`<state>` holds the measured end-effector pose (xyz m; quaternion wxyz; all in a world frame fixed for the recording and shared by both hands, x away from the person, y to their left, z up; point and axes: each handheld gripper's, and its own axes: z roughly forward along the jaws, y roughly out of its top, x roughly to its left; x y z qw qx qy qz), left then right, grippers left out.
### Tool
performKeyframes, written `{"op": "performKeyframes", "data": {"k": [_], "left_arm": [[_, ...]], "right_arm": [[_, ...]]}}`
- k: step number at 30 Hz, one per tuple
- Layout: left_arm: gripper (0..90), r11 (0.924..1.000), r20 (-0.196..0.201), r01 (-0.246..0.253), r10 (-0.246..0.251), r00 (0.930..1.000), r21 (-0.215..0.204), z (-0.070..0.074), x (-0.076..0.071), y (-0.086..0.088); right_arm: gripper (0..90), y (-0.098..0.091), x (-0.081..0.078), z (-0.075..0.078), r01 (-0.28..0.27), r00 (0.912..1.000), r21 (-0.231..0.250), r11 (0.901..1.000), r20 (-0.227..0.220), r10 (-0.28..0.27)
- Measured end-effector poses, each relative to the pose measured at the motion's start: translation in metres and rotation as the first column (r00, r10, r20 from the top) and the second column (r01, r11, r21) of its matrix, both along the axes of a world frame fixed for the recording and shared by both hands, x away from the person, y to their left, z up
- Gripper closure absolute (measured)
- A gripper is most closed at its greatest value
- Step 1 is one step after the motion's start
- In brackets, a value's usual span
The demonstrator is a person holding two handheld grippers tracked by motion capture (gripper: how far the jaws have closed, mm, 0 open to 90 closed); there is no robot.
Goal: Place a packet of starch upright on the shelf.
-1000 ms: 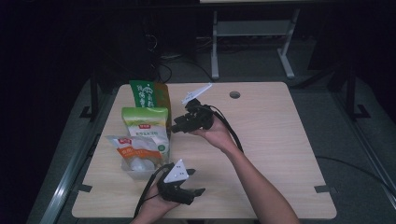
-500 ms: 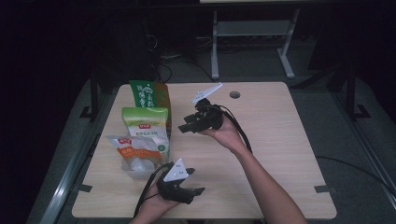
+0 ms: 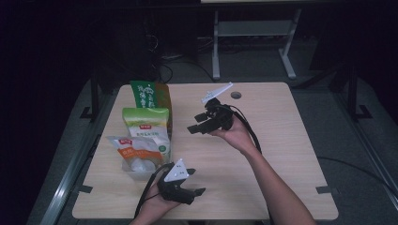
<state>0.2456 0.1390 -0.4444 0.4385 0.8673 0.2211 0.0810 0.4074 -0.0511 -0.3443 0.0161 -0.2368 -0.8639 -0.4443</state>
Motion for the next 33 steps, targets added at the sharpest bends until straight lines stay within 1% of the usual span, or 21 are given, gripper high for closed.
{"op": "performKeyframes", "data": {"k": [3,5,6,8,10,11,15,16,19,20,22,26,27,33], "left_arm": [[26.4,1.0000,0.002,0.000,0.000,1.0000,-0.001,0.000,0.001,0.001],[26.4,1.0000,0.003,0.001,-0.001,1.0000,0.000,0.000,0.001,0.001],[26.4,1.0000,0.001,0.000,0.000,1.0000,-0.001,0.000,0.001,0.001],[26.3,1.0000,0.001,-0.001,0.001,1.0000,-0.002,0.000,0.001,0.001],[26.3,1.0000,0.000,-0.001,0.001,1.0000,0.000,0.000,0.001,0.001],[26.3,1.0000,-0.001,-0.005,0.005,1.0000,-0.008,0.000,0.000,0.001],[26.2,1.0000,-0.002,-0.004,0.004,1.0000,-0.005,0.000,0.001,0.001],[26.2,1.0000,-0.002,-0.002,0.002,1.0000,-0.002,0.000,0.001,0.001],[26.1,1.0000,-0.002,-0.001,0.001,1.0000,0.001,0.000,0.001,0.002],[26.0,1.0000,-0.002,-0.001,0.001,1.0000,0.002,0.001,0.001,0.002],[26.0,1.0000,0.004,0.001,-0.001,1.0000,0.005,0.001,0.002,0.002],[25.8,1.0000,-0.003,-0.001,0.001,1.0000,0.002,0.000,0.002,0.002],[25.8,1.0000,-0.002,-0.002,0.002,1.0000,-0.001,0.000,0.002,0.002],[25.7,1.0000,0.000,-0.003,0.003,1.0000,-0.004,0.000,0.002,0.002]], "right_arm": [[34.2,-0.005,0.001,0.000,0.001,1.0000,-0.006,1.0000,-0.008,-0.001],[33.1,-0.008,0.000,0.000,0.012,0.9997,-0.011,0.9999,-0.019,-0.012],[32.9,-0.011,-0.001,0.000,0.016,0.9997,-0.015,0.9998,-0.019,-0.016],[32.8,-0.015,-0.001,-0.001,0.018,0.9998,-0.007,0.9998,-0.010,-0.018],[32.0,-0.019,-0.003,-0.003,0.027,0.9995,-0.007,0.9996,-0.014,-0.027],[31.5,-0.021,-0.003,-0.003,0.033,0.9993,-0.012,0.9994,-0.015,-0.033],[31.0,-0.030,-0.006,-0.007,0.045,0.9987,-0.022,0.9987,-0.022,-0.046],[31.0,-0.032,-0.007,-0.008,0.049,0.9987,-0.024,0.9985,-0.015,-0.049],[30.9,-0.038,-0.010,-0.008,0.061,0.9978,-0.028,0.9977,-0.022,-0.062],[30.9,-0.041,-0.010,-0.009,0.061,0.9980,-0.033,0.9976,-0.015,-0.062],[30.9,-0.046,-0.012,-0.009,0.072,0.9971,-0.031,0.9969,-0.022,-0.073],[30.6,-0.056,-0.015,-0.011,0.088,0.9958,-0.033,0.9956,-0.025,-0.089],[30.5,-0.057,-0.015,-0.012,0.089,0.9957,-0.040,0.9953,-0.023,-0.090],[30.4,-0.070,-0.019,-0.013,0.113,0.9931,-0.039,0.9928,-0.026,-0.114]]}}
